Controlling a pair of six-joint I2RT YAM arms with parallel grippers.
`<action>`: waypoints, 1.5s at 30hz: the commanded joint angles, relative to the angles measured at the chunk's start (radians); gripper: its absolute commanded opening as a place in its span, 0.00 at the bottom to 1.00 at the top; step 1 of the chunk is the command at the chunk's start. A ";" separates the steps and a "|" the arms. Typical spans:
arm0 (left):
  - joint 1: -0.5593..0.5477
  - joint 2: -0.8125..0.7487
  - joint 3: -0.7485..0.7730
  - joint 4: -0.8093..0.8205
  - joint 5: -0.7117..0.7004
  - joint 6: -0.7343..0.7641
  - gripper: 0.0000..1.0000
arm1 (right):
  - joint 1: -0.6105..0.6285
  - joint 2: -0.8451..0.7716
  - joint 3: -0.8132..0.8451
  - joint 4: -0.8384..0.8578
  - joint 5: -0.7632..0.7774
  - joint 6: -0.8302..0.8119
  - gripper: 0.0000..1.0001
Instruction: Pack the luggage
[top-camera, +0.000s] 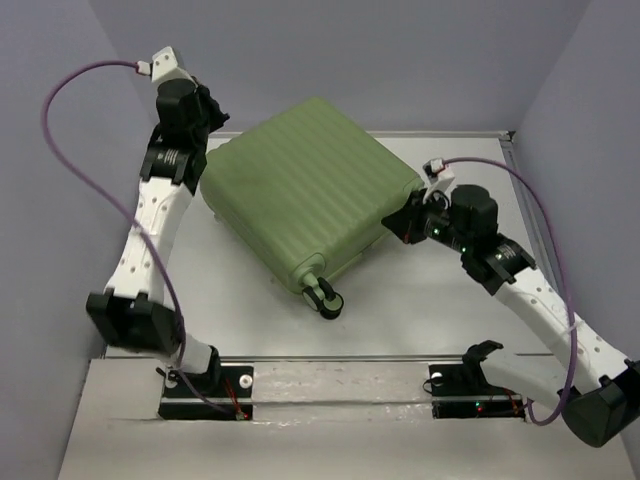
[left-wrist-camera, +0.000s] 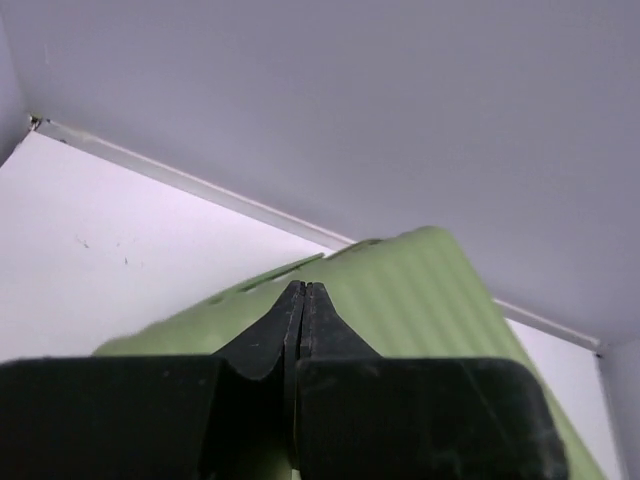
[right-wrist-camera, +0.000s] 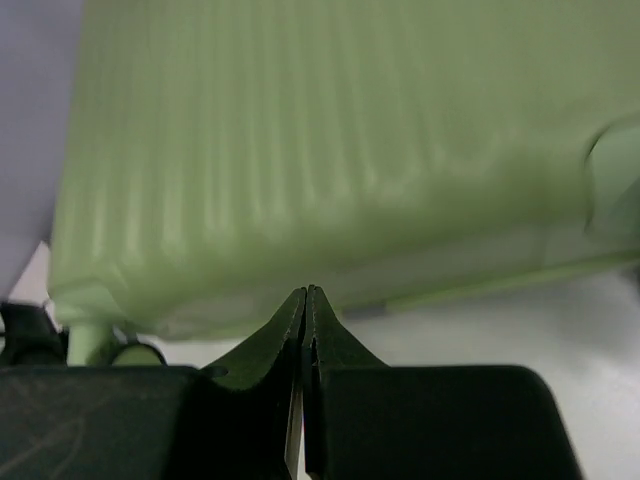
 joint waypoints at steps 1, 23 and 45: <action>0.106 0.264 0.197 -0.107 0.114 0.056 0.06 | 0.062 -0.102 -0.188 -0.032 -0.008 0.062 0.07; 0.260 0.795 0.373 -0.174 0.408 0.148 0.06 | -0.041 0.439 0.026 0.177 0.255 0.016 0.07; -0.163 -0.595 -1.154 0.157 0.321 -0.268 0.06 | -0.075 1.203 1.110 -0.007 -0.392 0.139 0.21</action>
